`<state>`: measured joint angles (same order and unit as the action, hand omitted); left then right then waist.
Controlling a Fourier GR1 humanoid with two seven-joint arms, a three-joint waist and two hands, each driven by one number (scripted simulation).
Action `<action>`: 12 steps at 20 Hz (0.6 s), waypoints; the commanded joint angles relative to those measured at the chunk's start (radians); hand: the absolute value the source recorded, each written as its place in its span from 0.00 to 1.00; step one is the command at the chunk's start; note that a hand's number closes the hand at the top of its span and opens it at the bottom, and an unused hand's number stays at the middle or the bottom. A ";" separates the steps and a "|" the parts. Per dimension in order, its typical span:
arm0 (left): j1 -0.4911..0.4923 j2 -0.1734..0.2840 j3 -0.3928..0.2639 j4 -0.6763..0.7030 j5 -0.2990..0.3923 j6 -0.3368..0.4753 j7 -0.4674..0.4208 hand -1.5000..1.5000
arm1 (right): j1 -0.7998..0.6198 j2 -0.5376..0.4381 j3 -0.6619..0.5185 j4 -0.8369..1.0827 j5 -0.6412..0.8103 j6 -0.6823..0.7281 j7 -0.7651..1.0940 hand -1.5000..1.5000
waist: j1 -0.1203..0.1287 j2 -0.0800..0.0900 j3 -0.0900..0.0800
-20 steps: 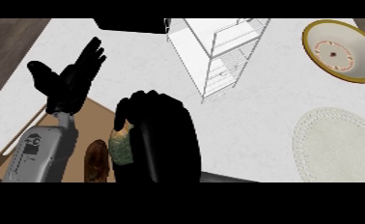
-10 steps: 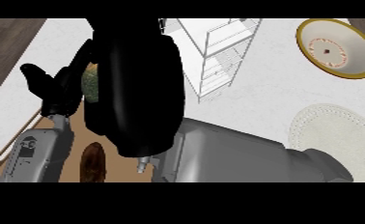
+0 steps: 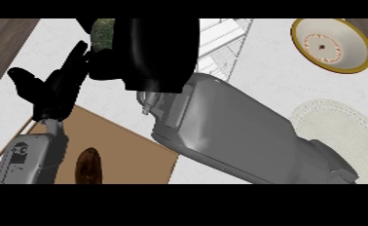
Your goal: Pick the squash from the placemat and place it in the tiered shelf
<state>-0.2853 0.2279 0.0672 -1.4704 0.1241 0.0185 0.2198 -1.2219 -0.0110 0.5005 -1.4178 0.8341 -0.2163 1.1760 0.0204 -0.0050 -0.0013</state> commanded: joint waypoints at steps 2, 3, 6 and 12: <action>-0.009 -0.010 0.009 0.027 -0.008 0.013 -0.009 0.50 | 0.032 -0.010 -0.113 0.018 0.023 -0.002 0.081 1.00 | -0.027 0.004 0.001; 0.016 -0.007 0.013 0.005 -0.004 0.011 -0.011 0.50 | 0.047 0.008 -0.105 -0.034 0.034 0.032 0.109 1.00 | -0.026 0.001 0.001; 0.072 0.012 0.006 -0.078 0.010 -0.018 0.023 0.50 | 0.164 -0.041 -0.129 -0.076 0.046 0.008 0.015 1.00 | -0.020 0.000 0.002; 0.031 -0.014 0.009 -0.033 -0.008 0.008 0.016 0.50 | 0.211 -0.042 -0.202 -0.066 0.047 0.026 -0.084 1.00 | -0.020 0.003 0.001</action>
<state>-0.2509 0.2283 0.0840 -1.4848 0.1228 0.0107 0.2095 -1.0463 -0.0398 0.3449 -1.4911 0.8738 -0.2219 1.0580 0.0038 -0.0094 -0.0069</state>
